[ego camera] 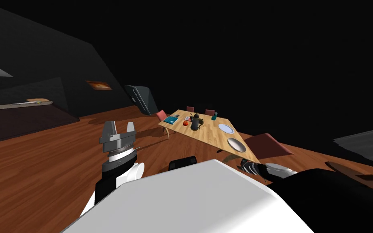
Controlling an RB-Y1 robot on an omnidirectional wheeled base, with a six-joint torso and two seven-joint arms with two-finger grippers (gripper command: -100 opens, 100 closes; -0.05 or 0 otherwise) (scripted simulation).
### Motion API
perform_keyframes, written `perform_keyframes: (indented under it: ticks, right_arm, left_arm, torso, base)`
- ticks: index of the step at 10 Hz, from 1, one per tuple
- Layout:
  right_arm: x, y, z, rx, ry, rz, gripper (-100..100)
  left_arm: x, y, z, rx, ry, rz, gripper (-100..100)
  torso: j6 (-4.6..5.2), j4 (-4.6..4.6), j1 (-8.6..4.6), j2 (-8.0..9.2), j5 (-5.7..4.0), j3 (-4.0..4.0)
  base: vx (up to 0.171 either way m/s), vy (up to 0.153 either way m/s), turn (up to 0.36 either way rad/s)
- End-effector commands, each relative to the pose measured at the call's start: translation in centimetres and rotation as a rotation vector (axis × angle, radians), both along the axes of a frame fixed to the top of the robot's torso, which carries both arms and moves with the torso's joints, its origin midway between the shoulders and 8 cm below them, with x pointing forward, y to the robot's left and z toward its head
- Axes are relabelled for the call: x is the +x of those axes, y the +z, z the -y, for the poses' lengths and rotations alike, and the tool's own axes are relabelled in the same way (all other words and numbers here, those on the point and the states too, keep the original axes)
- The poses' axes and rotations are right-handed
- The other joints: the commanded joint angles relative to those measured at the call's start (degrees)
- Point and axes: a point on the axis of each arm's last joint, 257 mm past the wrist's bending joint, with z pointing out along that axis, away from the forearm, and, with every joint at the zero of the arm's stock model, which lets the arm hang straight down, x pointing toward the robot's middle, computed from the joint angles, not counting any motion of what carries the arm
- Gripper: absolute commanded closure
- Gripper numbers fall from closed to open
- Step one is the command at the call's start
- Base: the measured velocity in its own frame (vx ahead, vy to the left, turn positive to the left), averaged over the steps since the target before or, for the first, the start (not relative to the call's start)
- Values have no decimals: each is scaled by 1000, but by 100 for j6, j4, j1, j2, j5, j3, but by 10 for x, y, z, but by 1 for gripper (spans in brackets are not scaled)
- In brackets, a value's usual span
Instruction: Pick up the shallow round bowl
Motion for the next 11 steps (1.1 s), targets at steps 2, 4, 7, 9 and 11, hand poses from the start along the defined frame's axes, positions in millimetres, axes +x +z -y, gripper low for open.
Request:
perform_keyframes:
  ticks: [2, 4, 7, 9, 11]
  right_arm:
    - [-6, 15, 34, -77, 5, -29, -100]
    - [-7, 24, 50, -113, 9, -42, -100]
    - [0, 33, 69, -164, 26, -62, -100]
    - [-2, 35, 69, -163, 24, -61, 0]
    - [-4, 18, 59, -164, 11, -58, -100]
  left_arm:
    - [0, 0, 0, 0, 0, 0, 0]
    - [0, 0, 0, 0, 0, 0, 0]
    - [0, 0, 0, 0, 0, 0, 0]
    - [0, 0, 0, 0, 0, 0, 0]
    - [0, 0, 0, 0, 0, 0, 0]
  torso:
    - [4, -1, -5, 0, -2, -1]
    - [4, 0, -8, 5, -3, 2]
    - [-3, -8, -18, -37, -5, -21]
    - [5, -7, -21, -20, -8, -14]
    - [6, 3, -23, 18, -8, 9]
  base:
    - [58, 5, 69]
    - [41, 3, 50]
    - [153, -30, 162]
    - [50, -21, 12]
    - [-1, -64, 66]
